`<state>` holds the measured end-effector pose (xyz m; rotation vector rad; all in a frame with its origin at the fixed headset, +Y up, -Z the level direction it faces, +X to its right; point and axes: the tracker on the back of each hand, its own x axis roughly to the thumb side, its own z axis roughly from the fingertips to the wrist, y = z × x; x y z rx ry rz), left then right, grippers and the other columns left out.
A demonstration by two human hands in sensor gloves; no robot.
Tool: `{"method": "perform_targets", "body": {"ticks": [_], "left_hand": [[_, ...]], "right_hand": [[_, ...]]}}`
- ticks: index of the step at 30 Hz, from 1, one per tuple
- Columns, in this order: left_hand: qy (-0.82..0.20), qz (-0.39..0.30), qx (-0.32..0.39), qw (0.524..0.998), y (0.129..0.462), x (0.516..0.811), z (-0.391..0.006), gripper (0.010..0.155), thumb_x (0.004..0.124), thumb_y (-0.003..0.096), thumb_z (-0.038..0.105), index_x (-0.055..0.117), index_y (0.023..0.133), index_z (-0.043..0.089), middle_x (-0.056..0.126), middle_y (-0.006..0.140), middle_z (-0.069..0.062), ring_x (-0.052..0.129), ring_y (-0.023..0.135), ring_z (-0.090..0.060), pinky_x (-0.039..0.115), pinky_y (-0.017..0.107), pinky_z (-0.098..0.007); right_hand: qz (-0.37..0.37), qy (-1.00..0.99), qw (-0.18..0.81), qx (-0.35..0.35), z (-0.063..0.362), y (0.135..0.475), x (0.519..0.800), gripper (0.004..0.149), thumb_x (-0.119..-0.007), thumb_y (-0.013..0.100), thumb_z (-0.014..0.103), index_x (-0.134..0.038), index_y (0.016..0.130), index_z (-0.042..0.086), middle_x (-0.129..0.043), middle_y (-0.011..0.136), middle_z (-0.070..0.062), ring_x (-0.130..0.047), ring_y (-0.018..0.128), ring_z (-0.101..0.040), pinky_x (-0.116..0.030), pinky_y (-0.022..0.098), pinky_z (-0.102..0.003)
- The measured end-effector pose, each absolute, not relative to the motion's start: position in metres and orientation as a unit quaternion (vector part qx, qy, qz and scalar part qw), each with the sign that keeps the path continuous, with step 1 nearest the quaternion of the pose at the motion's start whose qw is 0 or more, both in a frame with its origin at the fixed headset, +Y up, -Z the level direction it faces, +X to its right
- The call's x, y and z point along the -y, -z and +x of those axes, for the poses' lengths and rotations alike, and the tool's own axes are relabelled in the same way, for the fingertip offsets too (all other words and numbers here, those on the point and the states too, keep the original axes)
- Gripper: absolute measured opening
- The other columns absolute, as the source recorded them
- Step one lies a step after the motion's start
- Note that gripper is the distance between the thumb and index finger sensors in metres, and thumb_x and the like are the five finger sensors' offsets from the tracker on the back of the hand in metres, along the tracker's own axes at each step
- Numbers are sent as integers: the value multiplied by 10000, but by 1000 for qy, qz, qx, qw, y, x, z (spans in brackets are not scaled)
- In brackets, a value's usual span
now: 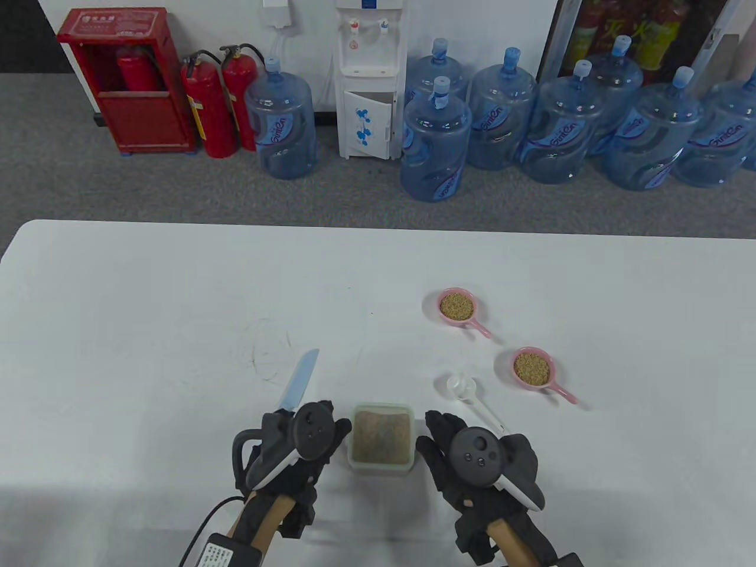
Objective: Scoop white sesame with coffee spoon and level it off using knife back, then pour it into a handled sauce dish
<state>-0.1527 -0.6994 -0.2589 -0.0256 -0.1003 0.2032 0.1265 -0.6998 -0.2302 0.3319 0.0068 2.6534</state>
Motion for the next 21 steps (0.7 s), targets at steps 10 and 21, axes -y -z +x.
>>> {"method": "perform_targets", "body": {"ticks": [10, 21], "left_hand": [[-85, 164, -2, 983, 253, 678, -201, 798, 588, 524, 624, 356, 1187, 245, 371, 1259, -105, 443, 1172, -453, 451, 825, -603], [-40, 110, -25, 993, 270, 702, -222, 837, 537, 492, 682, 238, 1181, 313, 213, 1258, -83, 210, 1130, -493, 352, 815, -627]], "right_hand": [[58, -947, 203, 242, 172, 218, 676, 691, -584, 605, 544, -453, 1196, 210, -374, 1258, -118, -477, 1128, -381, -401, 799, -621], [-37, -976, 120, 179, 204, 237, 704, 774, -492, 589, 642, -232, 1218, 271, -104, 1255, -142, -174, 1134, -434, -235, 747, -693]]}}
